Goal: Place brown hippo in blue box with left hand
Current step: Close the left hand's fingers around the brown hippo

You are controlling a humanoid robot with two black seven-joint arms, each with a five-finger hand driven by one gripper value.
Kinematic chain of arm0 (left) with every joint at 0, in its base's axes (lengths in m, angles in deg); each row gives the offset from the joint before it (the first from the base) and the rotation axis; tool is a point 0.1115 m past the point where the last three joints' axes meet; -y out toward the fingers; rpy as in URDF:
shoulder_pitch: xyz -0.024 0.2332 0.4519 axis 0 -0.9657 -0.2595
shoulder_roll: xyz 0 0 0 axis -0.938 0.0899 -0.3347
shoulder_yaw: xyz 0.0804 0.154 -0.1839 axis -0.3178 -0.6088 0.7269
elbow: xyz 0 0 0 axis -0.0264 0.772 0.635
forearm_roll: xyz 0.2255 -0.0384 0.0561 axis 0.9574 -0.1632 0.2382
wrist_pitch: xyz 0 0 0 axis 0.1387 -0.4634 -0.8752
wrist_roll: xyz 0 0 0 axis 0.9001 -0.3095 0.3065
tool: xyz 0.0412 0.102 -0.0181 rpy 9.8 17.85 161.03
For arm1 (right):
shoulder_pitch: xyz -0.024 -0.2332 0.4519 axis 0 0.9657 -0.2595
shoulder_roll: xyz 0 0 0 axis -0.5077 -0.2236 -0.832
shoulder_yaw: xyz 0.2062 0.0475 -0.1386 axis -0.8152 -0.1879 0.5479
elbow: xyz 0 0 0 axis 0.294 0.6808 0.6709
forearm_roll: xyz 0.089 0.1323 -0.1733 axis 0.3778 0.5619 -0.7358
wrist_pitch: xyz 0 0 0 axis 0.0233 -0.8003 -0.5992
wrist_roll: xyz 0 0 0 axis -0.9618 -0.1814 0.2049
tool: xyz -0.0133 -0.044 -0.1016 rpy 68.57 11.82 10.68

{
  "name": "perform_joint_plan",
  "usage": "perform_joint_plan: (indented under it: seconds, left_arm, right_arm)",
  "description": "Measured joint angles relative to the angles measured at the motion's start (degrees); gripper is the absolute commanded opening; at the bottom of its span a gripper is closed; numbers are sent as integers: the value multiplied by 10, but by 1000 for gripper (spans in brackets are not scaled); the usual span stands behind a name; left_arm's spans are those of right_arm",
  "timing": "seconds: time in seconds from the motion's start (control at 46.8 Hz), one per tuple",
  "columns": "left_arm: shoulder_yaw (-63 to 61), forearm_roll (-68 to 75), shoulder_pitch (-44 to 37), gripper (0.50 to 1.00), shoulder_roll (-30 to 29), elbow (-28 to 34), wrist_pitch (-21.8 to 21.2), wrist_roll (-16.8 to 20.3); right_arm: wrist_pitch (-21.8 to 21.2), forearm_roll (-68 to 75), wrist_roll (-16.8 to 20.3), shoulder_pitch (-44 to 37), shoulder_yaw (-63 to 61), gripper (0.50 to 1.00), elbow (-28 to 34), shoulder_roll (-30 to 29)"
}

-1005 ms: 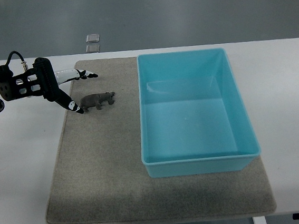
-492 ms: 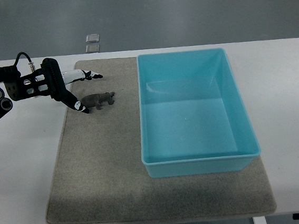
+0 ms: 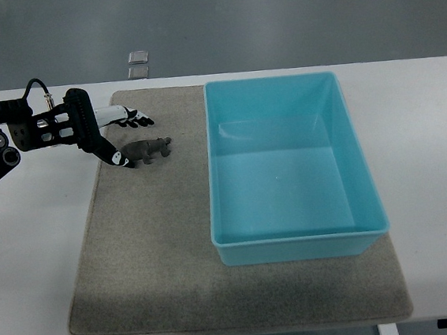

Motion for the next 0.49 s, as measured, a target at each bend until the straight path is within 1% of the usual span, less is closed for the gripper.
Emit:
perform_joint_plan:
  seconds: [0.214,0.278,0.385,0.449,0.492]
  left_arm:
    - [0,12,0,851,0,0,0,0]
    - [0,16,-1,823,0,0,0,-1]
    - [0,17,-1,816,0,0,0,-1]
    - [0,17,-1,780,2,0,0,-5]
    - [0,17,-1,780,2,-1,0,-8]
  right_arm:
    - [0,0,0,0,0,936,0,0]
    - [0,0,0,0,0,936,0,0]
    - [0,0,0,0,0,936,0,0]
    - [0,0,0,0,0,936,0,0]
    - [0,0,0,0,0,936,0,0]
